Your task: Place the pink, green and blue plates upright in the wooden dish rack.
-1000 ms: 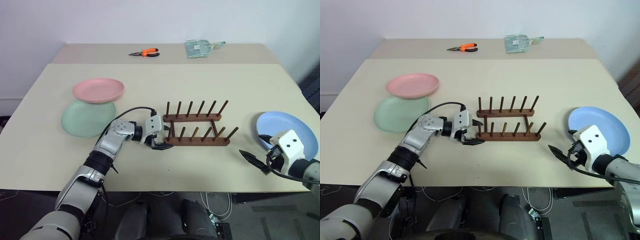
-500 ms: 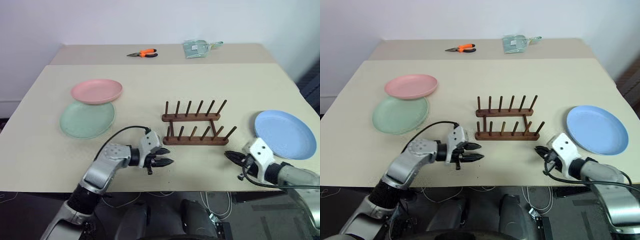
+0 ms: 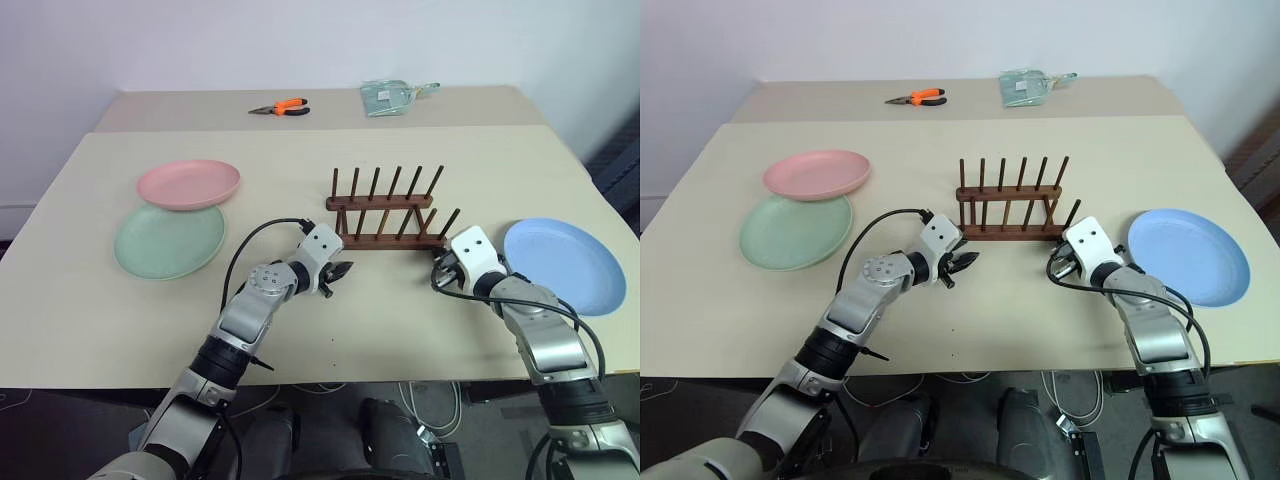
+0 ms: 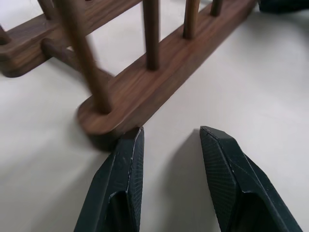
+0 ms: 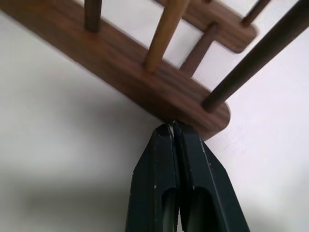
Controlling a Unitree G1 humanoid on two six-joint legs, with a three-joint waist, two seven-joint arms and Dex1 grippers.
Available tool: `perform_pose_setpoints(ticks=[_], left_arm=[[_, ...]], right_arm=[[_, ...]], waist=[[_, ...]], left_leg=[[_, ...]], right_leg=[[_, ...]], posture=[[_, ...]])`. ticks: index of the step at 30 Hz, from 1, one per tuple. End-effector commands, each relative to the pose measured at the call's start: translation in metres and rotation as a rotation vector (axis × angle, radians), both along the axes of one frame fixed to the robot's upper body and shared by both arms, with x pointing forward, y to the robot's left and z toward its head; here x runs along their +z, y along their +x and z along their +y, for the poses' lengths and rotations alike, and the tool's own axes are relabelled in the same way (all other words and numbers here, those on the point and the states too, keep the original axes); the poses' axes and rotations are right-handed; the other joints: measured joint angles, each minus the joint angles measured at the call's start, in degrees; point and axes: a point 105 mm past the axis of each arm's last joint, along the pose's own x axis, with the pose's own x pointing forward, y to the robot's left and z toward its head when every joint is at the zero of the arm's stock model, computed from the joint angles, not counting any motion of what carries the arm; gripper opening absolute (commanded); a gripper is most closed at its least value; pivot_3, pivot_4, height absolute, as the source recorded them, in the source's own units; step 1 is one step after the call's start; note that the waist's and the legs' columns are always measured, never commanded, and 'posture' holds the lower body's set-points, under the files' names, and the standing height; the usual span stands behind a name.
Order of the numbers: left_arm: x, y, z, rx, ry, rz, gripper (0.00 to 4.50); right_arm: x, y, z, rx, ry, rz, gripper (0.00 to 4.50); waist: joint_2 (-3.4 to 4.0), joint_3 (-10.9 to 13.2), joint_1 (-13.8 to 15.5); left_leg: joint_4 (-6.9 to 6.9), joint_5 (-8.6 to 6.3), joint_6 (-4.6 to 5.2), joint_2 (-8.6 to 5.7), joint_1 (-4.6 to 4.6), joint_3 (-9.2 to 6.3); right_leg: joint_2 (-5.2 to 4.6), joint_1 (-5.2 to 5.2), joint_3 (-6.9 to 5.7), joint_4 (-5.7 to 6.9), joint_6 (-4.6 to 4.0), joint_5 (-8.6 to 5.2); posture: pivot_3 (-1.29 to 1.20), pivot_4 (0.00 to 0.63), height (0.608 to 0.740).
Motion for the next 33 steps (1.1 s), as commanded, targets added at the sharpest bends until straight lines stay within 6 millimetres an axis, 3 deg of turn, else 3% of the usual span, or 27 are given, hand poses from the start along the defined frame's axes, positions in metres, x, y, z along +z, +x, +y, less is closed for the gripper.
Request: perform_pose_setpoints(ticks=[1, 4, 7, 8, 11, 14, 18, 21, 28, 31, 33], left_arm=[[0.008, 0.006, 0.035, 0.077, -0.026, 0.000, 2.10], [0.047, 0.006, 0.070, 0.140, -0.169, -0.050, 3.10], [0.088, 0.027, 0.127, 0.411, -0.241, -0.157, 4.50], [0.099, 0.033, 0.146, 0.515, -0.267, -0.181, 4.50], [0.136, 0.046, 0.209, 0.878, -0.442, -0.228, 4.50], [0.151, 0.041, 0.253, 1.158, -0.641, -0.204, 4.50], [0.139, 0.032, 0.266, 1.269, -0.720, -0.094, 4.50], [0.119, 0.029, 0.266, 1.306, -0.770, 0.029, 4.50], [0.083, 0.041, 0.259, 1.304, -0.980, 0.297, 4.50], [0.083, 0.049, 0.258, 1.292, -1.030, 0.325, 3.68], [0.083, 0.055, 0.257, 1.289, -1.068, 0.342, 2.70]], right_arm=[[0.031, -0.011, 0.009, 0.118, 0.062, -0.061, 0.91], [0.050, -0.031, 0.025, 0.261, 0.094, -0.070, 2.34], [0.057, -0.043, 0.036, 0.336, 0.098, -0.062, 3.93], [0.056, -0.045, 0.040, 0.354, 0.089, -0.054, 4.44], [0.050, -0.048, 0.049, 0.400, 0.092, -0.024, 4.48], [0.045, -0.041, 0.053, 0.413, 0.080, -0.021, 4.48], [0.046, -0.036, 0.056, 0.426, 0.080, -0.031, 4.48], [0.048, -0.034, 0.058, 0.440, 0.080, -0.043, 4.48], [0.056, -0.033, 0.059, 0.429, 0.093, -0.089, 4.48], [0.056, -0.034, 0.054, 0.406, 0.072, -0.106, 4.50], [0.058, -0.036, 0.052, 0.394, 0.073, -0.116, 4.50]], waist=[[0.01, 0.01, -0.06], [0.05, 0.07, -0.74], [0.01, 0.10, -1.02], [-0.05, 0.12, -0.95], [-0.17, 0.10, -0.84], [-0.19, 0.09, -1.04], [-0.21, 0.11, -1.12], [-0.40, 0.18, -0.92], [-0.56, 0.19, -0.95], [-0.62, 0.23, -0.94], [-0.63, 0.23, -0.91]], left_leg=[[-0.01, 0.00, 0.00, 0.00, 0.01, 0.00], [-0.10, 0.00, 0.00, 0.04, -0.05, -0.01], [-0.06, 0.00, 0.00, 0.04, -0.15, -0.09], [-0.03, 0.00, -0.01, 0.03, -0.13, -0.12], [0.03, 0.01, -0.03, 0.02, -0.12, -0.21], [0.01, 0.01, -0.04, -0.02, -0.11, -0.18], [-0.04, 0.04, -0.10, -0.04, -0.11, -0.15], [-0.04, 0.09, -0.20, -0.05, -0.13, -0.18], [-0.04, 0.11, -0.24, -0.05, -0.12, -0.20], [-0.04, 0.12, -0.26, -0.06, -0.13, -0.20], [-0.04, 0.12, -0.27, -0.06, -0.13, -0.20]], right_leg=[[0.00, 0.01, 0.00, 0.00, 0.00, 0.00], [0.04, -0.10, 0.01, 0.01, 0.02, -0.01], [0.04, -0.17, -0.01, 0.03, 0.03, -0.02], [0.04, -0.13, -0.02, 0.03, 0.16, -0.10], [0.03, -0.03, -0.12, 0.02, 0.26, -0.15], [-0.01, -0.02, -0.10, -0.03, 0.31, -0.16], [-0.02, -0.06, -0.07, -0.02, 0.28, -0.14], [-0.01, -0.06, -0.10, 0.01, 0.28, -0.14], [-0.01, -0.07, -0.12, 0.04, 0.27, -0.14], [-0.01, -0.09, -0.11, 0.05, 0.22, -0.10], [-0.01, -0.08, -0.12, 0.05, 0.14, -0.05]], posture=[[0.00, 0.150, 0.740], [0.00, 0.150, 0.740], [0.00, 0.150, 0.740], [0.00, 0.150, 0.740], [0.00, 0.150, 0.740], [0.00, 0.150, 0.740], [0.00, 0.150, 0.740], [0.00, 0.150, 0.740], [0.00, 0.150, 0.740], [0.00, 0.150, 0.740], [0.00, 0.150, 0.740]])
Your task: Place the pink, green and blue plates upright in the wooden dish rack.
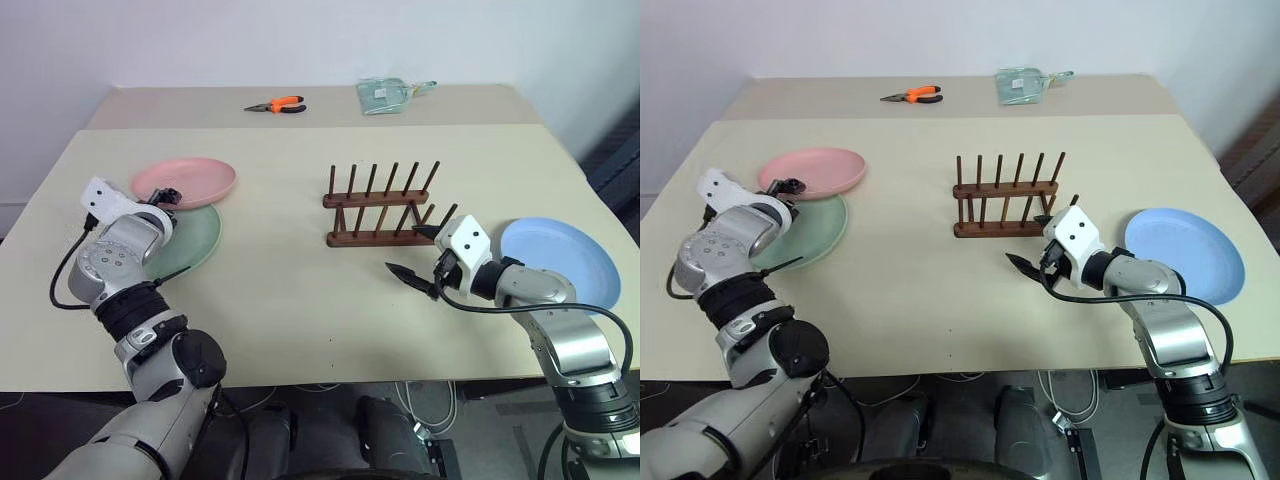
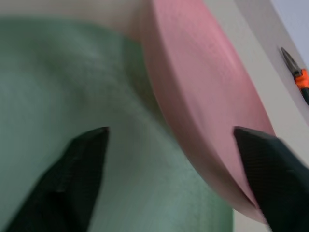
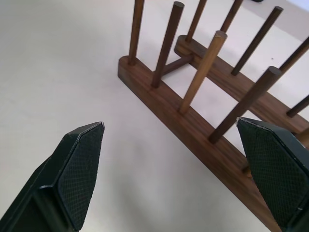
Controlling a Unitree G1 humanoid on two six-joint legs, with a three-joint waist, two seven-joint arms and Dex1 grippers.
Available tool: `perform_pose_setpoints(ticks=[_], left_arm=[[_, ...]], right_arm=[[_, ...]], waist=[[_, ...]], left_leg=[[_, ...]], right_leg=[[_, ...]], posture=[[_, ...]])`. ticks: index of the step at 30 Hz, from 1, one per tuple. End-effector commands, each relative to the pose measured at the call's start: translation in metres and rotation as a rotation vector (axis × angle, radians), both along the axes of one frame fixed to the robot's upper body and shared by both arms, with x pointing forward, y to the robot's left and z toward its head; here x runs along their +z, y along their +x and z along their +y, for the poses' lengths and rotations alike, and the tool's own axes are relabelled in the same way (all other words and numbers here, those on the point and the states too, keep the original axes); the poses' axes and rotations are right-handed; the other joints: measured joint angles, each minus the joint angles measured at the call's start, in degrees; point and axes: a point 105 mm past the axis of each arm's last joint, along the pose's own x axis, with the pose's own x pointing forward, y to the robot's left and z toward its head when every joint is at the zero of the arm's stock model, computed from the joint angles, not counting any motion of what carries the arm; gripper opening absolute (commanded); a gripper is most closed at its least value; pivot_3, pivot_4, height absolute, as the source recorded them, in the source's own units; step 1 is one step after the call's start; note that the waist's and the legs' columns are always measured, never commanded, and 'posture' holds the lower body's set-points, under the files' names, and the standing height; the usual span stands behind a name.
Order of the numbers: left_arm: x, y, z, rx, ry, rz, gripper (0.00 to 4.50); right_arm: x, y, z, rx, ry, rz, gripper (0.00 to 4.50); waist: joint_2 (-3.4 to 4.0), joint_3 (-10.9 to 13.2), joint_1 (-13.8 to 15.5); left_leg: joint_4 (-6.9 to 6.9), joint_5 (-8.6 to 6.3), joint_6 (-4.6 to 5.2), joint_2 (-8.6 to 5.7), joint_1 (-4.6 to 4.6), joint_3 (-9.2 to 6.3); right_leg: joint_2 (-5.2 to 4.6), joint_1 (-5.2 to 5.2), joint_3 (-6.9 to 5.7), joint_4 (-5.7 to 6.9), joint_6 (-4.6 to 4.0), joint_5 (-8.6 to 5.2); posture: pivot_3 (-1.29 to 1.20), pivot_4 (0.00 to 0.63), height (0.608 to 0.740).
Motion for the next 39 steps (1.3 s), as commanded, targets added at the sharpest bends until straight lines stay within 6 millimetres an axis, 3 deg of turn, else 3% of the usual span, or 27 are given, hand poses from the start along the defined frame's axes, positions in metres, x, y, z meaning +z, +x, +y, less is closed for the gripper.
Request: perform_pose_setpoints(ticks=[1, 3, 5, 7, 10, 13, 17, 20, 21, 24, 30, 31, 32, 34, 36, 39], left_arm=[[0.021, 0.009, 0.006, 0.033, -0.031, -0.081, 2.15], [0.028, 0.014, 0.003, 0.019, -0.032, -0.120, 1.11], [0.052, 0.018, -0.010, -0.053, 0.003, -0.240, 0.07], [0.074, 0.018, -0.029, -0.144, 0.078, -0.344, 0.07], [0.104, 0.012, -0.082, -0.356, 0.215, -0.466, 0.07], [0.117, 0.001, -0.137, -0.549, 0.276, -0.519, 0.07], [0.122, -0.014, -0.192, -0.709, 0.332, -0.524, 0.07], [0.126, -0.025, -0.214, -0.773, 0.280, -0.535, 0.07], [0.126, -0.027, -0.218, -0.782, 0.266, -0.536, 0.07], [0.125, -0.034, -0.224, -0.812, 0.233, -0.530, 0.00], [0.123, -0.037, -0.220, -0.812, 0.212, -0.520, 0.00], [0.125, -0.036, -0.217, -0.798, 0.190, -0.539, 0.80], [0.132, -0.035, -0.210, -0.762, 0.160, -0.573, 1.09], [0.144, -0.033, -0.200, -0.711, 0.127, -0.629, 2.12], [0.158, -0.029, -0.177, -0.622, 0.195, -0.703, 3.13], [0.149, -0.027, -0.154, -0.611, 0.470, -0.713, 3.13]], right_arm=[[0.018, -0.004, -0.003, -0.009, 0.016, -0.071, 4.50], [0.023, -0.008, -0.006, -0.006, 0.036, -0.060, 4.50], [0.035, -0.013, -0.009, 0.007, 0.043, -0.067, 4.50], [0.047, -0.017, -0.008, 0.031, 0.020, -0.097, 4.50], [0.082, -0.016, 0.010, 0.083, -0.030, -0.252, 4.50], [0.103, -0.011, 0.035, 0.145, -0.113, -0.388, 4.50], [0.106, 0.007, 0.056, 0.176, -0.359, -0.552, 4.50], [0.101, 0.029, 0.058, 0.143, -0.496, -0.628, 4.50], [0.098, 0.033, 0.058, 0.143, -0.524, -0.637, 4.50], [0.089, 0.042, 0.054, 0.130, -0.571, -0.649, 3.62], [0.089, 0.046, 0.047, 0.090, -0.593, -0.687, 0.53], [0.089, 0.045, 0.046, 0.083, -0.601, -0.696, 0.03], [0.090, 0.044, 0.044, 0.079, -0.605, -0.707, 0.00], [0.092, 0.041, 0.042, 0.073, -0.607, -0.720, 0.00], [0.103, 0.038, 0.031, 0.018, -0.509, -0.705, 0.00], [0.128, 0.029, 0.011, -0.065, -0.176, -0.598, 0.00]], waist=[[-0.01, 0.00, 0.00], [0.00, 0.00, -0.08], [-0.01, 0.01, -0.09], [-0.10, 0.07, 0.03], [-0.17, 0.11, -0.07], [-0.16, 0.11, -0.10], [-0.17, 0.11, -0.16], [-0.17, 0.11, -0.31], [-0.17, 0.11, -0.25], [-0.17, 0.12, -0.20], [-0.17, 0.12, -0.18], [-0.17, 0.12, -0.16], [-0.17, 0.12, -0.14], [-0.18, 0.12, 0.04], [-0.18, 0.13, 0.12], [-0.12, 0.11, -0.31]], left_leg=[[0.00, 0.00, 0.00, 0.00, 0.00, 0.00], [0.00, 0.00, -0.01, 0.00, 0.00, 0.01], [-0.02, 0.00, -0.01, 0.00, 0.00, 0.01], [-0.01, 0.01, -0.02, -0.01, -0.04, 0.02], [-0.01, 0.01, -0.03, 0.00, -0.06, 0.02], [-0.01, 0.01, -0.04, 0.01, -0.01, 0.04], [-0.02, 0.01, -0.04, 0.00, -0.03, 0.04], [-0.02, 0.02, -0.04, 0.00, -0.03, 0.08], [-0.03, 0.03, -0.05, 0.00, -0.03, 0.10], [-0.06, 0.13, -0.22, 0.01, -0.04, 0.08], [-0.05, 0.15, -0.25, 0.00, -0.04, 0.09], [-0.05, 0.15, -0.26, 0.00, -0.04, 0.09], [-0.05, 0.15, -0.26, 0.00, -0.04, 0.09], [-0.04, 0.16, -0.27, -0.01, -0.05, 0.09], [-0.03, 0.16, -0.28, -0.02, -0.05, 0.09], [-0.10, 0.18, -0.30, 0.01, -0.03, 0.10]], right_leg=[[0.00, 0.00, 0.01, 0.00, 0.00, 0.00], [0.00, 0.00, 0.01, 0.00, 0.00, 0.00], [0.00, -0.01, 0.01, 0.00, -0.01, 0.00], [0.00, -0.03, 0.01, -0.02, -0.02, 0.01], [0.00, -0.02, 0.01, -0.03, -0.03, 0.02], [0.00, 0.01, 0.02, -0.04, -0.03, 0.02], [0.00, 0.00, 0.01, -0.07, -0.03, 0.02], [-0.01, -0.02, 0.04, -0.08, -0.03, 0.02], [-0.01, -0.04, 0.06, -0.06, -0.04, 0.02], [0.00, -0.06, 0.06, -0.06, -0.05, 0.03], [0.00, -0.06, 0.08, -0.07, -0.05, 0.03], [0.00, -0.05, 0.08, -0.07, -0.05, 0.03], [0.00, -0.05, 0.08, -0.08, -0.05, 0.03], [0.00, -0.04, 0.08, -0.08, -0.06, 0.03], [0.00, -0.03, 0.08, -0.09, -0.06, 0.03], [0.03, -0.07, 0.11, -0.08, -0.10, 0.05]], posture=[[0.00, 0.150, 0.740], [0.00, 0.150, 0.740], [0.00, 0.150, 0.740], [0.00, 0.150, 0.740], [0.00, 0.150, 0.740], [0.00, 0.150, 0.740], [0.00, 0.150, 0.740], [0.00, 0.150, 0.740], [0.00, 0.150, 0.740], [0.00, 0.150, 0.740], [0.00, 0.150, 0.740], [0.00, 0.150, 0.740], [0.00, 0.150, 0.740], [0.00, 0.150, 0.740], [0.00, 0.150, 0.740], [0.00, 0.150, 0.740]])
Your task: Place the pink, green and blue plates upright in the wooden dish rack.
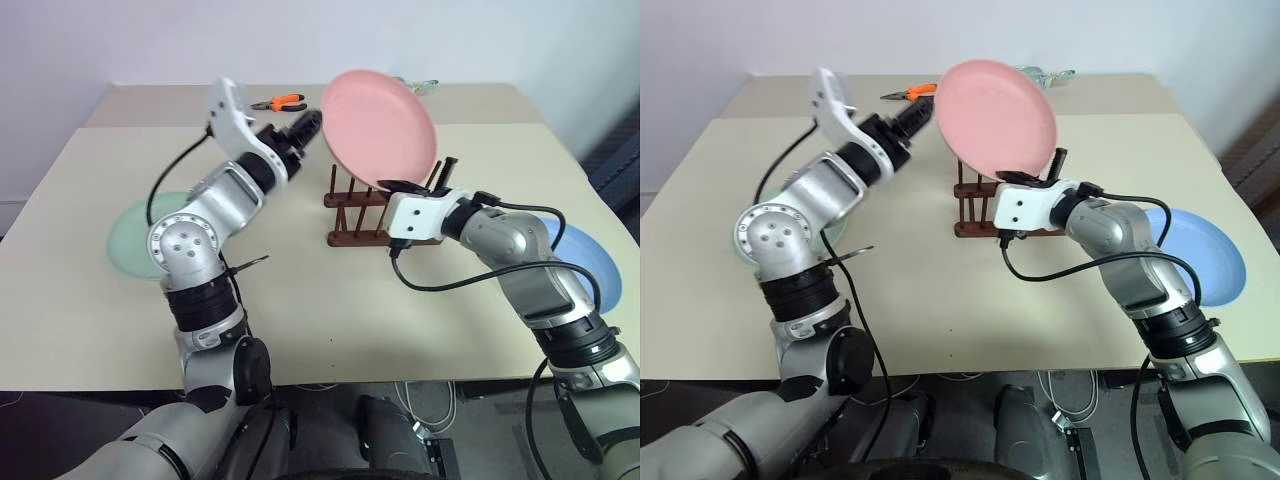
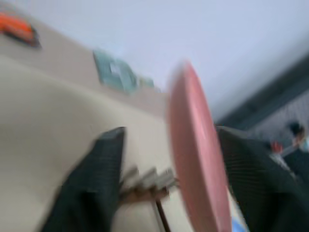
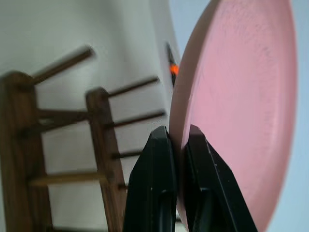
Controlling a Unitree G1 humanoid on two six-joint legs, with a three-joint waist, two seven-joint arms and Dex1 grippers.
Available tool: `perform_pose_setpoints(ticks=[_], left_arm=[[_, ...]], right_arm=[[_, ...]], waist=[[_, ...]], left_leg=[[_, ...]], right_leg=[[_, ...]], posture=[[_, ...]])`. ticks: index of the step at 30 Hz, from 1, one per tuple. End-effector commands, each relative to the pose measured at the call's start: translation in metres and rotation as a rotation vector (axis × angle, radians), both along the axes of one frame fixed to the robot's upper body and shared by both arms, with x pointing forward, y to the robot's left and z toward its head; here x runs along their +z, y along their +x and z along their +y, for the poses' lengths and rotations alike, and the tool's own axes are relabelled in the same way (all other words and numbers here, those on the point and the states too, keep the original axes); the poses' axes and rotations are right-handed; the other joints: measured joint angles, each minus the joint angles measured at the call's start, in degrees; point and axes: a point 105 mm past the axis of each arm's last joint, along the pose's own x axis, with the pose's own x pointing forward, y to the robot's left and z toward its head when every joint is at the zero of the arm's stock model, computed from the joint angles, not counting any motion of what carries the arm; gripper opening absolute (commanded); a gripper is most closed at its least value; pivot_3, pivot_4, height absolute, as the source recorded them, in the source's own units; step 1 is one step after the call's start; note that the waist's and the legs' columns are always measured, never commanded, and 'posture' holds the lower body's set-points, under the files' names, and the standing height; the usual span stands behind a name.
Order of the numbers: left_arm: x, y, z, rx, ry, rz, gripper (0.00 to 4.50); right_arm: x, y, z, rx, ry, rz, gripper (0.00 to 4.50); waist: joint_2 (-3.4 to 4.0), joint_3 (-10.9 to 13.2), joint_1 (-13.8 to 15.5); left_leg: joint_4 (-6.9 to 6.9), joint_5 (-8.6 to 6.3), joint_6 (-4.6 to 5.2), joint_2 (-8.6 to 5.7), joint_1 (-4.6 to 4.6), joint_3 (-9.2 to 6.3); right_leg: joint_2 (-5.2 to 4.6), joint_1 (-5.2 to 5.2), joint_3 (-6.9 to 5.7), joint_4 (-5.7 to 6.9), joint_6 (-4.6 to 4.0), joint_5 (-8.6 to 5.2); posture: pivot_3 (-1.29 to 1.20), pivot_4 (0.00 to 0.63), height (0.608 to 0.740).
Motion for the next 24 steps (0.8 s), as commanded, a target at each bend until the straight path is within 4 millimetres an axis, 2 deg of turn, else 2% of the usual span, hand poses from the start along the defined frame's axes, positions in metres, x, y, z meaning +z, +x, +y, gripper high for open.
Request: perform_pose_setpoints(ticks=[1, 4, 5, 8, 10, 13, 21, 24], left_arm=[[0.000, -0.006, 0.013, 0.019, 0.187, -0.146, 3.13], [-0.016, -0.010, 0.011, -0.035, 0.304, -0.179, 3.13], [-0.032, -0.017, 0.003, -0.113, 0.417, -0.194, 3.13], [-0.086, -0.058, -0.025, -0.451, 0.656, -0.222, 3.13], [-0.104, -0.075, -0.032, -0.570, 0.703, -0.220, 3.13], [-0.111, -0.082, -0.037, -0.615, 0.691, -0.217, 3.13], [-0.112, -0.090, -0.041, -0.640, 0.654, -0.211, 3.13], [-0.113, -0.092, -0.041, -0.644, 0.649, -0.206, 3.13]], right_arm=[[0.055, -0.015, -0.023, 0.017, 0.445, 0.046, 0.00], [0.069, -0.025, -0.031, 0.079, 0.714, 0.175, 0.00], [0.076, -0.031, -0.036, 0.136, 0.843, 0.254, 0.00], [0.082, -0.043, -0.046, 0.266, 1.042, 0.440, 0.00], [0.078, -0.047, -0.047, 0.293, 1.065, 0.517, 0.00], [0.069, -0.043, -0.051, 0.265, 1.088, 0.575, 0.00], [0.049, -0.023, -0.067, 0.166, 1.139, 0.645, 0.00], [0.047, -0.019, -0.071, 0.177, 1.175, 0.669, 0.00]], waist=[[0.09, -0.03, -0.33], [0.09, -0.03, 0.03], [0.09, -0.02, 0.08], [0.17, -0.01, -0.16], [0.26, 0.06, -0.06], [0.28, 0.08, -0.10], [0.34, 0.06, -0.14], [0.36, 0.06, -0.16]], left_leg=[[-0.02, 0.00, 0.00, 0.01, 0.04, 0.04], [-0.03, -0.13, 0.24, 0.02, 0.07, 0.02], [-0.01, -0.13, 0.24, 0.02, 0.02, -0.02], [-0.04, -0.15, 0.28, 0.03, 0.01, -0.02], [-0.05, -0.20, 0.36, 0.05, 0.00, 0.02], [-0.03, -0.20, 0.37, 0.08, -0.04, 0.02], [-0.02, -0.20, 0.40, 0.08, -0.02, 0.08], [-0.02, -0.20, 0.40, 0.08, -0.02, 0.09]], right_leg=[[0.00, 0.00, 0.06, 0.00, -0.01, 0.00], [0.02, 0.03, 0.09, 0.00, -0.03, 0.00], [0.02, 0.04, 0.06, -0.01, -0.05, 0.01], [0.01, 0.02, 0.06, -0.04, -0.24, -0.04], [-0.02, 0.01, 0.07, -0.08, -0.32, -0.08], [-0.01, -0.02, 0.05, -0.08, -0.36, -0.07], [-0.01, -0.02, 0.05, -0.07, -0.17, 0.02], [-0.01, -0.02, 0.06, -0.06, -0.16, 0.03]], posture=[[0.00, 0.150, 0.740], [0.00, 0.150, 0.740], [0.00, 0.150, 0.740], [0.00, 0.150, 0.740], [0.00, 0.150, 0.740], [0.00, 0.150, 0.740], [0.00, 0.150, 0.740], [0.00, 0.150, 0.740]])
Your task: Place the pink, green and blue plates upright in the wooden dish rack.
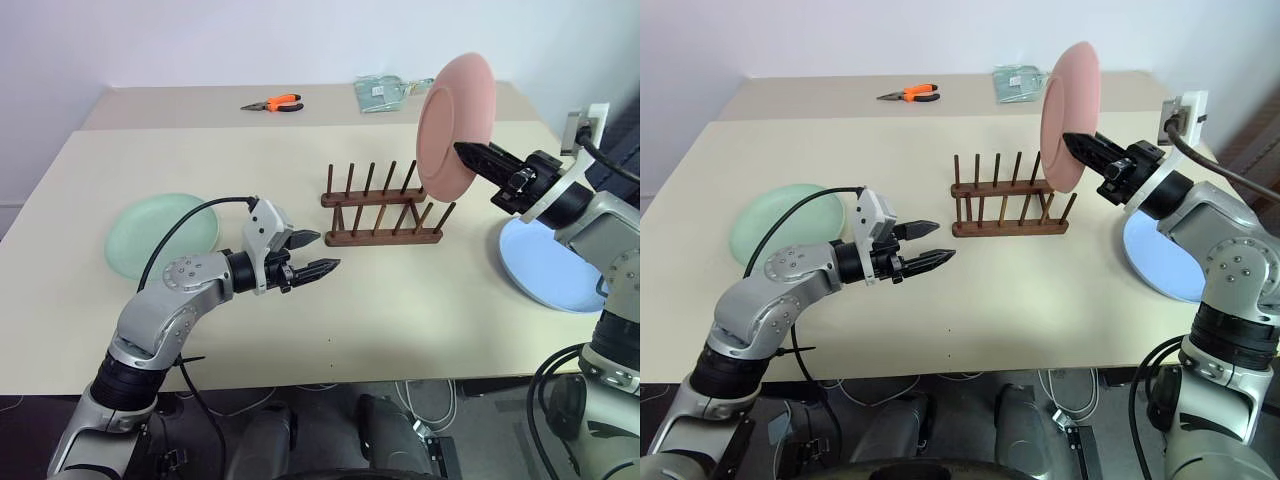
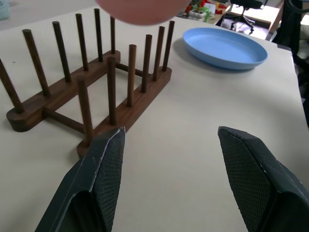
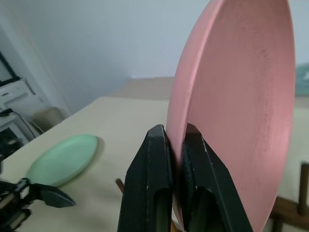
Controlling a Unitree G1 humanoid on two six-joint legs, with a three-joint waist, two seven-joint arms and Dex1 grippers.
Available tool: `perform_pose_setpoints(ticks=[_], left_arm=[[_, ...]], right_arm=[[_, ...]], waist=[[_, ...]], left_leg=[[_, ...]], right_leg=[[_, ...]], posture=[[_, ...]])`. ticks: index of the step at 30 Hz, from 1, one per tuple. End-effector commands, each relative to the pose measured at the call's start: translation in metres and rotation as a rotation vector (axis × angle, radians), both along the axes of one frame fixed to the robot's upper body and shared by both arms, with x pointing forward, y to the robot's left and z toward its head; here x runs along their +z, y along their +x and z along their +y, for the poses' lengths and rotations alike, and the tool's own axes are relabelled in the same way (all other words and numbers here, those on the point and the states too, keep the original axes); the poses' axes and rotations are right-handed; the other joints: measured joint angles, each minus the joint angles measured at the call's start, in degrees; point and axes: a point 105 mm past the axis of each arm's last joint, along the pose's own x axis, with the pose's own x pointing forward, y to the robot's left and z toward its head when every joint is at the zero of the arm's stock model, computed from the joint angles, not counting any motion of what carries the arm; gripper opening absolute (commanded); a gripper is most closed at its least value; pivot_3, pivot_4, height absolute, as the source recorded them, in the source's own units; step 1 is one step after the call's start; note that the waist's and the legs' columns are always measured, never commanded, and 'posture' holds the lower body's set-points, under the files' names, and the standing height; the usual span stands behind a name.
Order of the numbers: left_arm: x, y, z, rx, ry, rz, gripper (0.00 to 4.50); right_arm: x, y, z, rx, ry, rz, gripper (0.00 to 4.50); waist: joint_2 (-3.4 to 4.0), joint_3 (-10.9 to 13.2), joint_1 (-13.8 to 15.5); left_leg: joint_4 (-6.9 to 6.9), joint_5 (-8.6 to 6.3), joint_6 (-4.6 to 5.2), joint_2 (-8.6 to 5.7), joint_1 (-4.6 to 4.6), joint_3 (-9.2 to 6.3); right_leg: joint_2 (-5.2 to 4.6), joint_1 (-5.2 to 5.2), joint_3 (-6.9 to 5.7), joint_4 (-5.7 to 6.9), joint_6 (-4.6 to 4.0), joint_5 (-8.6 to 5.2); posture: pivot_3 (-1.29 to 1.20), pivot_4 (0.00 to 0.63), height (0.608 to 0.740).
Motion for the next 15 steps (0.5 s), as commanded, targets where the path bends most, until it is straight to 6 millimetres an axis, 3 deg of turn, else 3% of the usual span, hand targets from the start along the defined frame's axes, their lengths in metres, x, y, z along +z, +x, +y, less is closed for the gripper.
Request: perform_pose_setpoints(ticks=[1, 4, 8, 9, 11, 13, 15], left_arm=[[0.010, -0.005, -0.001, -0.014, -0.016, -0.039, 3.13], [0.007, -0.005, 0.000, -0.007, -0.009, -0.029, 3.19], [0.007, 0.009, 0.011, 0.113, -0.044, -0.018, 4.49], [0.008, 0.017, 0.018, 0.171, -0.047, -0.029, 4.50], [0.011, 0.034, 0.035, 0.316, -0.049, -0.069, 4.50], [0.017, 0.061, 0.069, 0.570, -0.093, -0.074, 4.50], [0.022, 0.087, 0.128, 0.940, -0.130, -0.069, 4.50]], right_arm=[[0.012, 0.000, -0.006, 0.010, 0.024, -0.038, 0.00], [0.011, 0.001, -0.007, 0.017, 0.035, -0.031, 1.06], [0.026, 0.010, -0.022, -0.171, -0.100, -0.174, 3.05], [0.036, 0.012, -0.028, -0.237, -0.136, -0.233, 3.54], [0.049, 0.015, -0.040, -0.348, -0.201, -0.315, 3.54], [0.067, 0.015, -0.048, -0.435, -0.255, -0.401, 3.54], [0.083, 0.008, -0.038, -0.422, -0.356, -0.515, 3.76]], waist=[[0.00, 0.00, 0.02], [0.01, 0.00, 0.01], [0.03, 0.01, 0.02], [0.03, 0.01, 0.02], [0.07, 0.03, 0.02], [0.07, 0.03, 0.07], [0.05, 0.03, 0.06]], left_leg=[[0.00, 0.00, 0.00, 0.00, 0.01, 0.00], [0.01, 0.00, 0.00, 0.00, 0.00, 0.00], [0.01, 0.00, 0.00, 0.00, 0.00, 0.00], [0.01, 0.00, 0.00, -0.01, 0.00, 0.00], [0.02, 0.00, 0.00, -0.01, 0.01, 0.01], [0.02, 0.00, 0.00, -0.01, 0.02, 0.00], [0.03, 0.01, -0.01, -0.01, 0.02, -0.02]], right_leg=[[0.00, 0.00, 0.00, 0.01, 0.00, 0.00], [0.01, 0.00, 0.00, 0.01, -0.01, -0.01], [0.00, 0.00, 0.00, 0.01, 0.02, 0.00], [0.00, 0.00, 0.00, 0.01, 0.03, 0.01], [0.00, 0.00, 0.00, 0.01, 0.04, 0.01], [0.00, 0.00, -0.01, 0.02, 0.06, 0.01], [0.01, 0.00, -0.02, 0.02, 0.07, 0.02]], posture=[[0.00, 0.150, 0.740], [0.00, 0.150, 0.740], [0.00, 0.150, 0.740], [0.00, 0.150, 0.740], [0.00, 0.150, 0.740], [0.00, 0.150, 0.740], [0.00, 0.150, 0.740]])
